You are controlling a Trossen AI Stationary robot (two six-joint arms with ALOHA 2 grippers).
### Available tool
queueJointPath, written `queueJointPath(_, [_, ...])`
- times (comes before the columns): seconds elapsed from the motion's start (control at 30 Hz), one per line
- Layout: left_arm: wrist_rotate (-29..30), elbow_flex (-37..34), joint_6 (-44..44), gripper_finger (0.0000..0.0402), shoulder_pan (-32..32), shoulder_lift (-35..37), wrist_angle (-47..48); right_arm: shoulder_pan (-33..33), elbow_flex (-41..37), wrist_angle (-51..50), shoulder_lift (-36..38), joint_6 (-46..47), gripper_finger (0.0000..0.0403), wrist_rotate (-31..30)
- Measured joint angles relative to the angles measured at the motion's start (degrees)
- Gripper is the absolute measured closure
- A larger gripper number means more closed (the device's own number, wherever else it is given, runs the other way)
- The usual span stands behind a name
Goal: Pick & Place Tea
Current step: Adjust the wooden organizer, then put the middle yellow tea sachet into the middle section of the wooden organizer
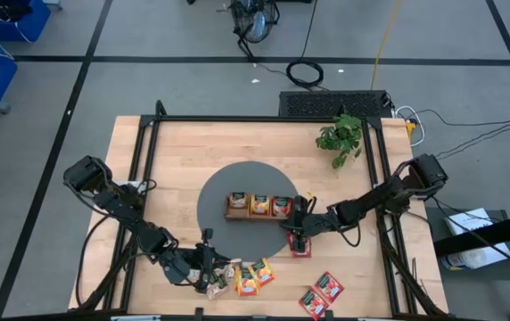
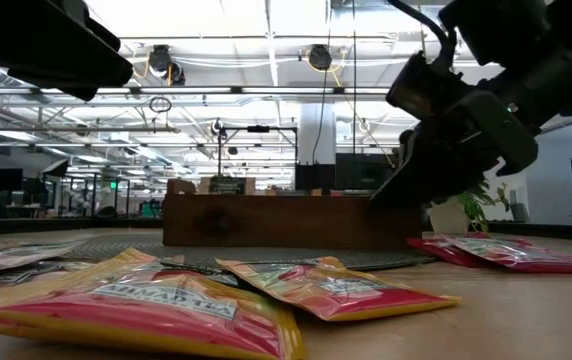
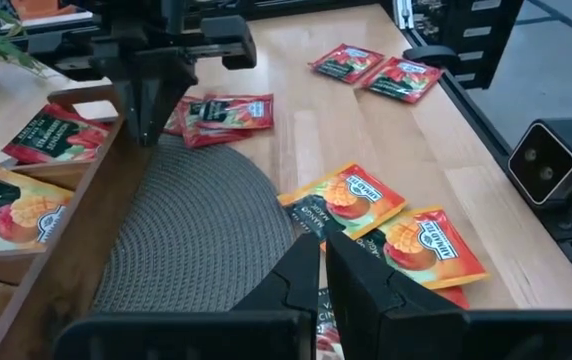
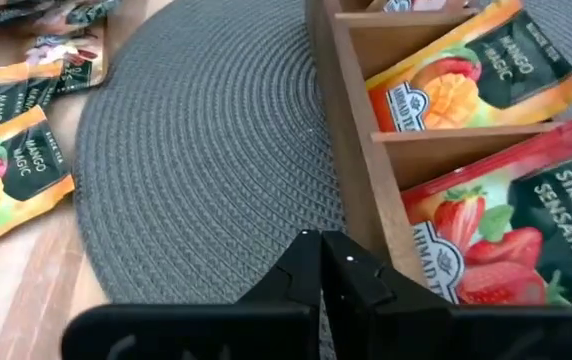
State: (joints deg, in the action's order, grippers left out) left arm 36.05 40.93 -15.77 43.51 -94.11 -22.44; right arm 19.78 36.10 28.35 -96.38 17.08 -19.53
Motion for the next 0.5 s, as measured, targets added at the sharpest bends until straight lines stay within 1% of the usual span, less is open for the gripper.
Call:
queueJointPath(0.17, [0.0, 0.0, 0.0, 0.0371, 0.0, 0.0, 0.4, -0.6, 0.0, -0.8, 0.0, 0.0, 0.0402, 0.0])
queueJointPath(0.27, [0.0, 0.0, -1.4, 0.0371, 0.0, 0.0, 0.3, -0.3, 0.0, 0.7, 0.0, -0.3, 0.0401, 0.6])
queueJointPath(0.37, [0.0, 0.0, -5.0, 0.0371, 0.0, 0.0, 0.1, 0.6, 0.0, 4.3, 0.0, -2.1, 0.0397, 3.6])
queueJointPath(0.43, [-0.1, 0.0, -8.6, 0.0371, -0.1, 0.0, -0.4, 1.6, 0.0, 8.5, 0.0, -3.6, 0.0392, 6.0])
queueJointPath(0.5, [-1.0, 0.4, -12.2, 0.0371, -0.4, -0.6, -0.4, 2.6, 0.0, 13.1, 0.0, -5.4, 0.0383, 10.1])
